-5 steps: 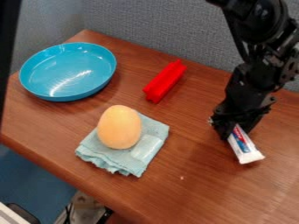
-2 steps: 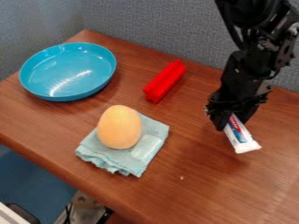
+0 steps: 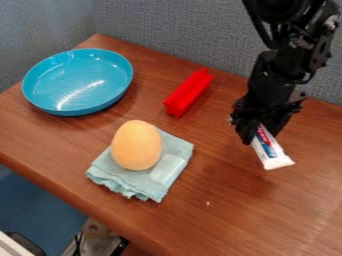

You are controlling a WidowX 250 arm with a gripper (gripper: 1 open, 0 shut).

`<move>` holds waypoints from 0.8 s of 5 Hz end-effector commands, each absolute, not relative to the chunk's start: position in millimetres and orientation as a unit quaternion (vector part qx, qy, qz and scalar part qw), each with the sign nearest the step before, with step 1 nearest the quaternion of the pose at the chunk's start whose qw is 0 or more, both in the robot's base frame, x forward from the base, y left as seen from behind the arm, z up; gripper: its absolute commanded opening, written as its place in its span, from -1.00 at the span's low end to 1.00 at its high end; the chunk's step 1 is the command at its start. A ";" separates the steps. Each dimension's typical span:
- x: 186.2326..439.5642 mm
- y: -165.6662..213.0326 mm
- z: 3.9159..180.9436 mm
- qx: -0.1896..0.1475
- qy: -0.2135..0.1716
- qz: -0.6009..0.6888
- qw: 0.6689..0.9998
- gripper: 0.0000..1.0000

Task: Put the toothpaste on the blue plate

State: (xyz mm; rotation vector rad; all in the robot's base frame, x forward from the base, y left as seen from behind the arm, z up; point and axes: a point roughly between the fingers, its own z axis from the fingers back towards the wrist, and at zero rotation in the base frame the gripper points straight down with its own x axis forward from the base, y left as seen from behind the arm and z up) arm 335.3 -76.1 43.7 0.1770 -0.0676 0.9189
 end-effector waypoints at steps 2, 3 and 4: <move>345.3 -62.5 91.2 0.047 -0.068 0.458 0.885 -1.00; 345.6 -45.1 108.8 0.039 -0.068 0.468 0.880 -1.00; 352.6 -6.8 125.5 0.030 -0.064 0.506 0.859 -1.00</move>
